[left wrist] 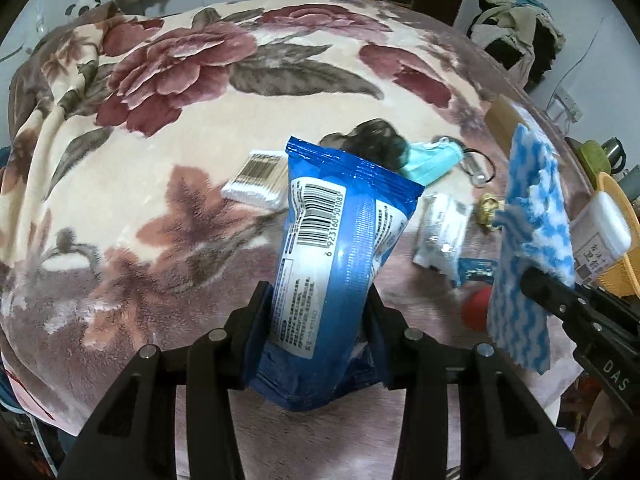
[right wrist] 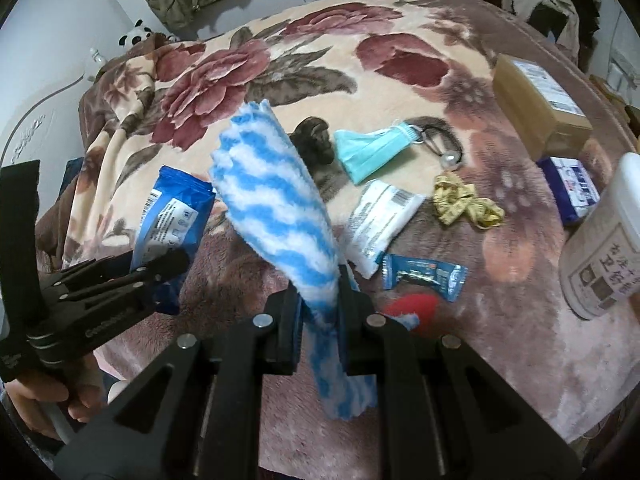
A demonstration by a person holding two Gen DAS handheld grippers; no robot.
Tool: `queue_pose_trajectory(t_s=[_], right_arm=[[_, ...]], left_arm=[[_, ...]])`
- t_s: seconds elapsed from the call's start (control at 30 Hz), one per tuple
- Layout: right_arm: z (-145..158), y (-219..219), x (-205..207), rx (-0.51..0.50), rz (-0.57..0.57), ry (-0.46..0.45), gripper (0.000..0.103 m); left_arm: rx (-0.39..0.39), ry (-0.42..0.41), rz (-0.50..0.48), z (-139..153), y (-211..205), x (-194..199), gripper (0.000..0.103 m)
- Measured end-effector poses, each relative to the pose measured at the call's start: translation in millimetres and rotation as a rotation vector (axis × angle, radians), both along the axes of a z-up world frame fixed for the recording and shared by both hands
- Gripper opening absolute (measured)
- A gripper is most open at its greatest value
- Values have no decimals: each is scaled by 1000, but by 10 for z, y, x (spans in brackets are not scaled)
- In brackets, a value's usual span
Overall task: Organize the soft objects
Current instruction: 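Carry both items to the orange basket and open both grippers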
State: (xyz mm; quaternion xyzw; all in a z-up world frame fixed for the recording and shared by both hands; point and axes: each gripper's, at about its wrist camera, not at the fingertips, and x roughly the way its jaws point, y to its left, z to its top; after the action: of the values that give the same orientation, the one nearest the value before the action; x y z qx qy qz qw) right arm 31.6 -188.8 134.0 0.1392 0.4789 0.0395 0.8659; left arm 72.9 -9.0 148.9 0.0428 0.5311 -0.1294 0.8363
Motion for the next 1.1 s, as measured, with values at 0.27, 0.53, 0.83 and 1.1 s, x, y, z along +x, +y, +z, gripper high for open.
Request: queue_pose_trajectory(t_s=[0.27, 0.53, 0.83, 1.1], right_arm=[[134, -349, -143, -1, -76, -20, 14], [302, -718, -238, -1, -113, -56, 14], [469, -1212, -288, -10, -166, -78, 14], [644, -1739, -382, -24, -235, -111, 14]], left_arm=[[-47, 0, -60, 168, -437, -94, 45], [-61, -8, -108, 333, -970, -170, 45], [-76, -13, -173, 516, -1614, -185, 45], [-106, -19, -239, 695, -2306, -118, 45]])
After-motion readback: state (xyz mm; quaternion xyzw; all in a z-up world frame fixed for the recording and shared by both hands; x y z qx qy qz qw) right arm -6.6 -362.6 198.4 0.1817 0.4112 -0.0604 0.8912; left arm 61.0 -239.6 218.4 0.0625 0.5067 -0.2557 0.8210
